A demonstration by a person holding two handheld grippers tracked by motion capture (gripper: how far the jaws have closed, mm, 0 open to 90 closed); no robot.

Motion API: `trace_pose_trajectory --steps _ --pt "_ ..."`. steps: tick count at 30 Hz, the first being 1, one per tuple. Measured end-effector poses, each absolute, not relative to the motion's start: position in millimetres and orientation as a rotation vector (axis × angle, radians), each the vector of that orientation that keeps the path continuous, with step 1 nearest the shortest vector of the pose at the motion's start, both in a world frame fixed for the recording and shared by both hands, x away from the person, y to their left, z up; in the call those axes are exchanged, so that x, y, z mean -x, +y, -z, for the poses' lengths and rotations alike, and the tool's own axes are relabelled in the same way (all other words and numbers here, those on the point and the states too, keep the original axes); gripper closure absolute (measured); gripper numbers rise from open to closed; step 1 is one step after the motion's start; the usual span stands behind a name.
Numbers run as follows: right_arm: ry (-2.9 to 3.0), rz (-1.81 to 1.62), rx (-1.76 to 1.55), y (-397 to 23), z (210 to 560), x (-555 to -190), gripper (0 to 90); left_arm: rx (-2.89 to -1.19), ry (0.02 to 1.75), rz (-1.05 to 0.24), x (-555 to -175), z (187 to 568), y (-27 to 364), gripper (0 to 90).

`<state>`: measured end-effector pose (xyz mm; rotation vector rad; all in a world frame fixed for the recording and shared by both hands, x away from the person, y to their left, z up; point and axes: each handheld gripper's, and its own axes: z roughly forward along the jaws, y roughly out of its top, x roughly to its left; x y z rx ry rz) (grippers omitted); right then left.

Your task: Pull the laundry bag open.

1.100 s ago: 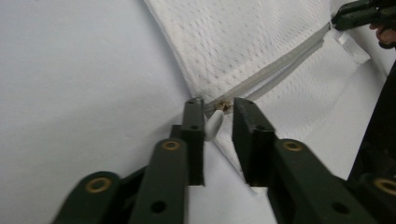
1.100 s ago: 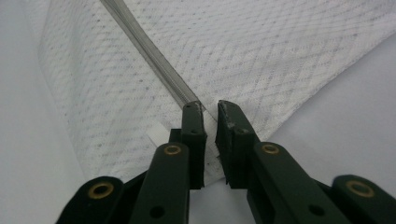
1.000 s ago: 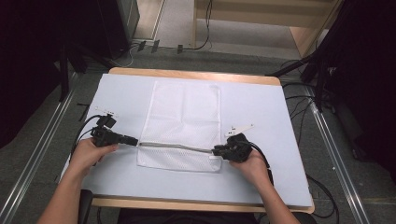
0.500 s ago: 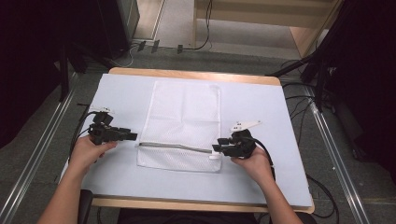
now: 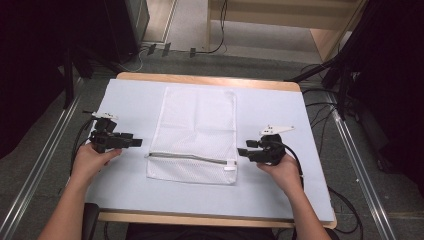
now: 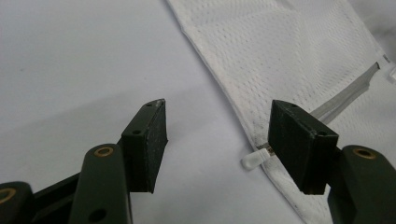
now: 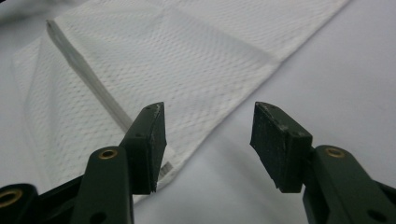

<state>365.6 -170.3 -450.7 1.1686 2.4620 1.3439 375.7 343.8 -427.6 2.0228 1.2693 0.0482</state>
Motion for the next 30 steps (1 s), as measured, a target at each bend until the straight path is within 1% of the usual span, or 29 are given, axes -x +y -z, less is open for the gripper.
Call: trace_pose_trajectory --steps 3,13,24,28,30 --pt "2.407 -1.348 -1.218 -184.4 449.7 -369.5 43.1 -2.031 1.283 -0.079 -376.0 427.6 344.8 36.9" --pt "2.319 -1.348 -1.289 -207.7 452.9 -378.2 41.9 -2.05 1.296 -0.177 -377.2 427.4 348.0 35.3" --pt "2.295 -1.28 -1.327 -218.5 457.7 -385.3 41.0 -2.051 1.31 -0.207 -380.3 429.6 350.9 33.5" --pt "2.303 -1.268 -1.326 -216.8 459.5 -386.3 40.8 -2.051 1.327 -0.197 -381.8 431.6 351.8 32.5" --pt "2.307 -1.259 -1.326 -216.6 460.2 -386.8 40.4 -2.045 1.342 -0.169 -382.9 433.6 352.6 31.7"
